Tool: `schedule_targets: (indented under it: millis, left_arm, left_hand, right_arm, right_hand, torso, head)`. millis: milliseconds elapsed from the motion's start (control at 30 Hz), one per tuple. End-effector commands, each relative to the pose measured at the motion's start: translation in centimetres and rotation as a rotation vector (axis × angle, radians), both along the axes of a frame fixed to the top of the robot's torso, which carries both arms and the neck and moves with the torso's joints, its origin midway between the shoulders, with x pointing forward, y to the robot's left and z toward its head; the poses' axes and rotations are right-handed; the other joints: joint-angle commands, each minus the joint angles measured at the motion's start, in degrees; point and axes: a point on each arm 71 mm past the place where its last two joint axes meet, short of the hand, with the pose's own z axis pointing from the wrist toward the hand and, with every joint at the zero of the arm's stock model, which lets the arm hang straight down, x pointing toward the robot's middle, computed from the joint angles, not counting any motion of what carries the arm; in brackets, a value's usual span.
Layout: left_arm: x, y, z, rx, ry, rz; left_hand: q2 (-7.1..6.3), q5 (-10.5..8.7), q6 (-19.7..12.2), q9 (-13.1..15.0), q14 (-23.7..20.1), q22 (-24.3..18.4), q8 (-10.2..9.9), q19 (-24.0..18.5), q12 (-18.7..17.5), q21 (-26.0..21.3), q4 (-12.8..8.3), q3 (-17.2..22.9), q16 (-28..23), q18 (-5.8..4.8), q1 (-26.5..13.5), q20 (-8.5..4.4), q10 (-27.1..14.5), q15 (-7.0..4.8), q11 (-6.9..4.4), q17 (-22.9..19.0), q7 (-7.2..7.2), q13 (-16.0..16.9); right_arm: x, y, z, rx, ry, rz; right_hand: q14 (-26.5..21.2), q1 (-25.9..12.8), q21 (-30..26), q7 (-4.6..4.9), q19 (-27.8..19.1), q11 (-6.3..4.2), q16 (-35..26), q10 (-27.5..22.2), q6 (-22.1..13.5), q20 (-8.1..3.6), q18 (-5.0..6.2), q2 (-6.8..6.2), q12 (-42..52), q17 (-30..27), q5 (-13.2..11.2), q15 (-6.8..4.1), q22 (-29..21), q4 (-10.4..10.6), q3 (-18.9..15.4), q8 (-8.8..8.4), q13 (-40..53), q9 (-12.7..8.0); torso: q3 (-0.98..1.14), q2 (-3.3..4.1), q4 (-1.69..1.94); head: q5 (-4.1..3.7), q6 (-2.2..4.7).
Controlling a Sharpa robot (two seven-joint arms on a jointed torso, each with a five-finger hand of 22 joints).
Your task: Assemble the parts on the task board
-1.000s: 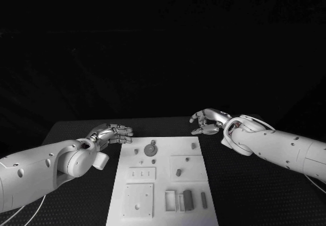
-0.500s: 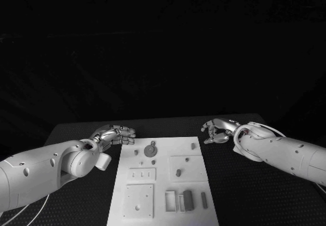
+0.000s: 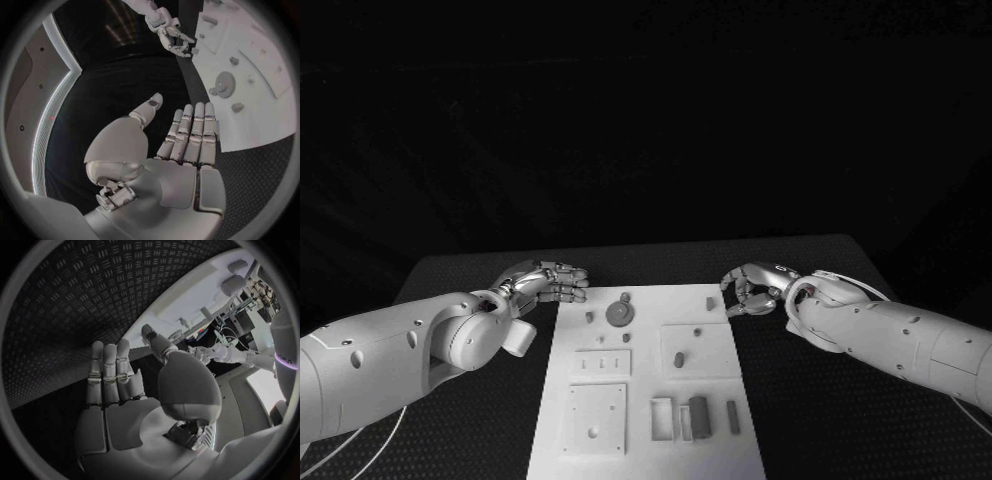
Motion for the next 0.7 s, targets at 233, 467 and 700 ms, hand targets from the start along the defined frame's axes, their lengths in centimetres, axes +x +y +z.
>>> schedule_targets:
  millis: [233, 467, 700]
  left_arm:
    - [-0.1, -0.3, 0.1, -0.011, -0.002, -0.024]
    - [-0.1, -0.3, 0.1, -0.011, -0.002, -0.024]
    - [-0.1, -0.3, 0.1, -0.011, -0.002, -0.026]
  left_hand:
    - [0.17, 0.10, -0.4, -0.1, 0.0, 0.1, -0.2, -0.5, 0.0, -0.4, 0.0, -0.3, -0.3, 0.29, -0.5, -0.07, 0.3, 0.34, 0.28, 0.1, 2.14, -0.1]
    - [0.18, 0.11, -0.3, -0.1, 0.0, 0.1, -0.2, -0.5, 0.0, -0.4, 0.0, -0.3, -0.4, 0.29, -0.5, -0.07, 0.3, 0.34, 0.27, 0.1, 2.15, -0.1]
    - [0.20, 0.11, -0.3, -0.1, 0.0, 0.1, -0.2, -0.5, -0.1, -0.4, 0.0, -0.3, -0.4, 0.30, -0.5, -0.07, 0.3, 0.34, 0.27, 0.1, 2.15, -0.1]
  right_arm:
    - [-0.2, 0.9, -0.5, 0.014, -0.016, 0.000]
    - [-0.5, 1.7, -0.7, 0.042, -0.003, 0.029]
    - [-0.6, 2.2, -1.1, 0.047, -0.002, 0.037]
  right_hand:
    - [2.6, -0.9, 2.7, -0.41, 3.5, -0.20, 4.2, 2.0, 0.5, -0.30, 1.71, 0.66, 5.0, 2.4, -0.1, -2.28, 1.6, 0.0, -0.8, 0.80, 3.4, 0.0]
    - [2.8, -1.0, 4.1, -0.45, 4.3, -0.27, 6.8, 1.8, 1.3, -0.27, 2.17, 1.26, 7.9, 3.9, -0.1, -2.97, 2.9, -0.2, -1.0, 1.34, 5.5, 0.0]
    - [2.7, -0.4, 5.1, -0.57, 4.7, -0.38, 8.9, 1.6, 2.3, -0.58, 2.17, 1.85, 9.9, 5.0, -0.1, -3.22, 4.0, -0.3, -1.2, 1.88, 6.8, 0.1]
  torso:
    - [-0.21, -0.08, -0.09]
    - [-0.26, -0.07, -0.07]
    - [-0.24, -0.06, -0.21]
  head:
    - [0.16, -0.45]
    - [0.11, -0.68]
    - [0.21, -0.71]
